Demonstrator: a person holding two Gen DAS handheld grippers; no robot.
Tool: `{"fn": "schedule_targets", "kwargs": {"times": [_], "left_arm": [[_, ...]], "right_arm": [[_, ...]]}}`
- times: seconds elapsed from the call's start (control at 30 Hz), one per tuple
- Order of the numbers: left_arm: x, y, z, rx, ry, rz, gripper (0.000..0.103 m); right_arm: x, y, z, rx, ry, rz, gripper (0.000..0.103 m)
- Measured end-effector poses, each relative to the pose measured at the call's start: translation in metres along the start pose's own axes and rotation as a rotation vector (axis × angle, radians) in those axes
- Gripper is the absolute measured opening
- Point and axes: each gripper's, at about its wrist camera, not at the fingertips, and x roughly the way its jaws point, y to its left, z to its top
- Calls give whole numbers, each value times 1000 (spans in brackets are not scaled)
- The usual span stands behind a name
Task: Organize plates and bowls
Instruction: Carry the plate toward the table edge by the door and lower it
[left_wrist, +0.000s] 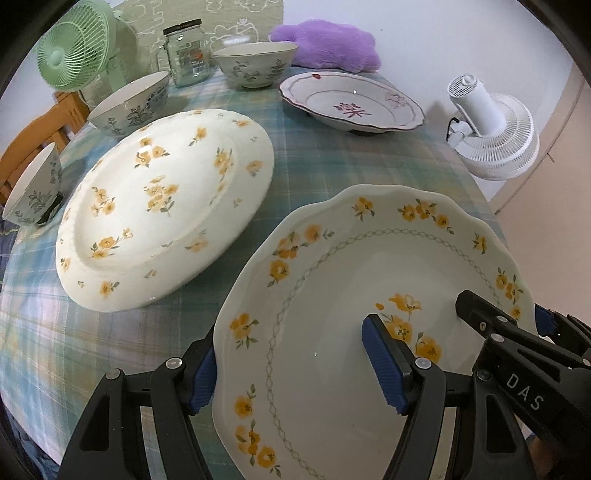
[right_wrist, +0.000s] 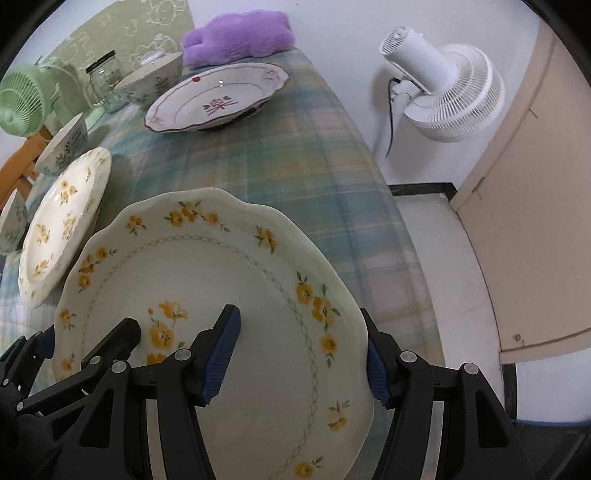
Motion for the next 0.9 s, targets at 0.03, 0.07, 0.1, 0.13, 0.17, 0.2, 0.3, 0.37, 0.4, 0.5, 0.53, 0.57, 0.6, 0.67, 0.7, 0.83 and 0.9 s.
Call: {"fn": "schedule_targets", "kwargs": {"times": [0.03, 0.07, 0.1, 0.13, 0.17, 0.2, 0.3, 0.37, 0.4, 0.5, 0.53, 0.57, 0.6, 0.67, 0.7, 0.83, 0.9], "left_arm": [[0, 0, 1, 2, -1, 7, 72], [0, -2, 2, 13, -3, 21, 72], [0, -2, 3, 19, 1, 26, 72], [0, -2, 4, 23, 7, 27, 72], [-1, -3, 4, 28, 8, 29, 72], [-3, -3, 4, 39, 6, 27, 72], [-6, 0, 6, 44, 12, -2, 74], [-10, 0, 7, 57, 4, -13, 76], [-14, 0, 7, 68, -8, -14, 76], [-22, 2, 7, 89, -18, -23, 78], [-24, 5, 8, 91, -18, -33, 80], [-26, 9, 8, 90, -20, -43, 82], [-29, 12, 9, 92, -25, -54, 82], [-35, 19, 11, 93, -39, -62, 85], [-38, 23, 12, 95, -47, -68, 85], [-51, 41, 16, 97, -76, -74, 90], [-56, 52, 18, 96, -91, -78, 92]], "right_arm": [[1, 1, 1, 0, -3, -3, 66], [2, 2, 2, -1, -3, -6, 66], [2, 3, 4, -4, -3, -7, 66], [2, 3, 5, -2, 0, -5, 66], [3, 2, 6, 0, 3, -4, 66], [3, 2, 6, 2, 8, -3, 66], [0, -1, 7, 19, 10, 7, 66], [-3, -2, 7, 27, 4, 8, 66], [-6, -2, 6, 33, -2, 5, 66], [-17, 0, 5, 42, -28, -16, 69], [-20, 0, 4, 44, -30, -26, 74], [-23, 1, 4, 49, -32, -41, 76], [-27, 1, 3, 62, -39, -54, 80], [-34, 4, 2, 81, -55, -56, 82], [-38, 6, 2, 84, -62, -59, 82], [-54, 19, 2, 87, -102, -65, 82], [-61, 26, 3, 93, -120, -62, 82]]}}
